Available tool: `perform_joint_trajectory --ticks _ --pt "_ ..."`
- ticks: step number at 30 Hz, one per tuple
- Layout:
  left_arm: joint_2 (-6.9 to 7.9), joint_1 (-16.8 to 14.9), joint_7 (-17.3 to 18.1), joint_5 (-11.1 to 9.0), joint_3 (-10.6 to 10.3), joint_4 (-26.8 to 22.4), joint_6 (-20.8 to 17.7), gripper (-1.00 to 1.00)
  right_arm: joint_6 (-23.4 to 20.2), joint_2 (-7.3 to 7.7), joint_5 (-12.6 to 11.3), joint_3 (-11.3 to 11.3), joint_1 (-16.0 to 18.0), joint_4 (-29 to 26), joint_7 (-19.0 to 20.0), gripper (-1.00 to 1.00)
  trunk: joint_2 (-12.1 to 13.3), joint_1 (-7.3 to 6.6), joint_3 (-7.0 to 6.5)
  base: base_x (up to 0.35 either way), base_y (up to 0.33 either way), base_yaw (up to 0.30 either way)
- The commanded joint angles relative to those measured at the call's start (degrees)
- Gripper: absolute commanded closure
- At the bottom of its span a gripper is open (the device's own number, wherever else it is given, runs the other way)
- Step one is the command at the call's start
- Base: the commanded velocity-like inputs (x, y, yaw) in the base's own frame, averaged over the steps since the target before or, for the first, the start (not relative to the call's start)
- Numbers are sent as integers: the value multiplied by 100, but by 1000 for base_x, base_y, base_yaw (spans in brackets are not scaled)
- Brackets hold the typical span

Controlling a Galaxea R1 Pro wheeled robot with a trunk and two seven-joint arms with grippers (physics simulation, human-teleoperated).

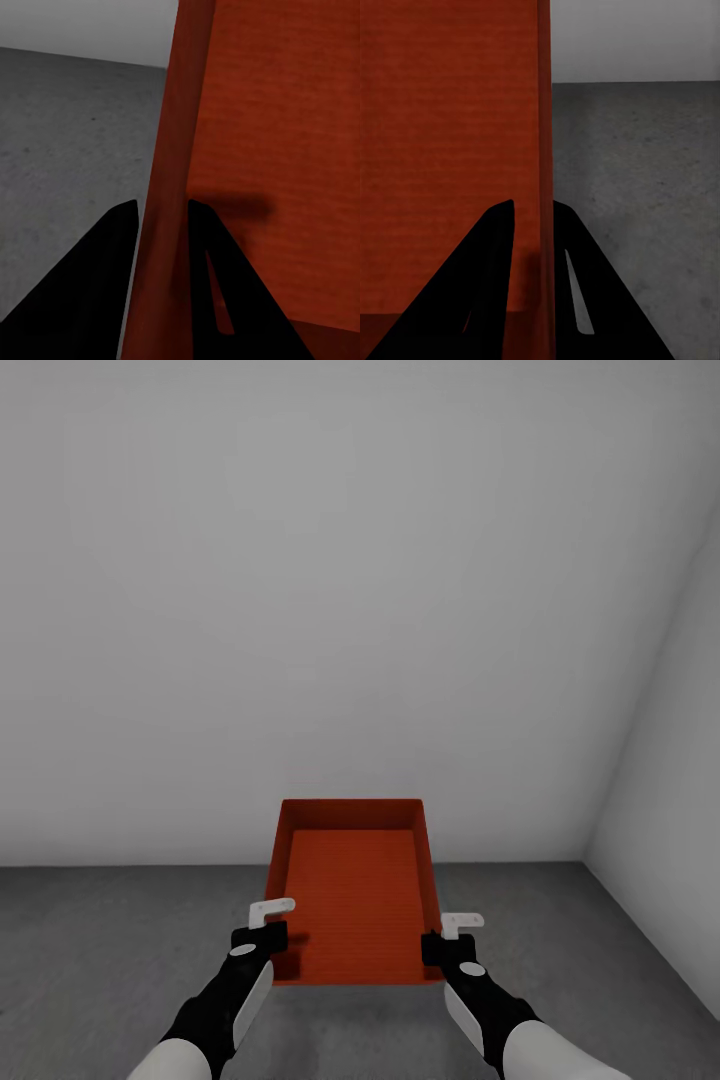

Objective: Move the two storage containers from the living room to the garage. In the garage, place one container on the floor and stack the other container on top of it (either order is fine).

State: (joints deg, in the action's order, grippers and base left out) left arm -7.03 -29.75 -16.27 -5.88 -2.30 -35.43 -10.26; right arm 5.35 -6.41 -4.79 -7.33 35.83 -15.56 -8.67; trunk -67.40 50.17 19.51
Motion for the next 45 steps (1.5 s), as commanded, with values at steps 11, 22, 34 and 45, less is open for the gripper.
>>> perform_joint_trajectory --ticks 11,22,34,45 --pt "8 -5 -78 96 19 -72 -46 100 28 50 -75 14 3 18 -232 100 -5 0 111 0 0 0" --pt "8 -5 -78 96 11 -70 -46 100 28 49 -75 13 3 18 -232 100 -5 0 214 0 0 0" --pt "8 -5 -78 96 10 -70 -46 100 28 48 -75 13 3 18 -232 100 -5 0 327 0 0 0" --pt "8 -5 -78 96 12 -69 -46 100 28 50 -75 15 3 18 -232 100 -5 0 431 0 0 0"
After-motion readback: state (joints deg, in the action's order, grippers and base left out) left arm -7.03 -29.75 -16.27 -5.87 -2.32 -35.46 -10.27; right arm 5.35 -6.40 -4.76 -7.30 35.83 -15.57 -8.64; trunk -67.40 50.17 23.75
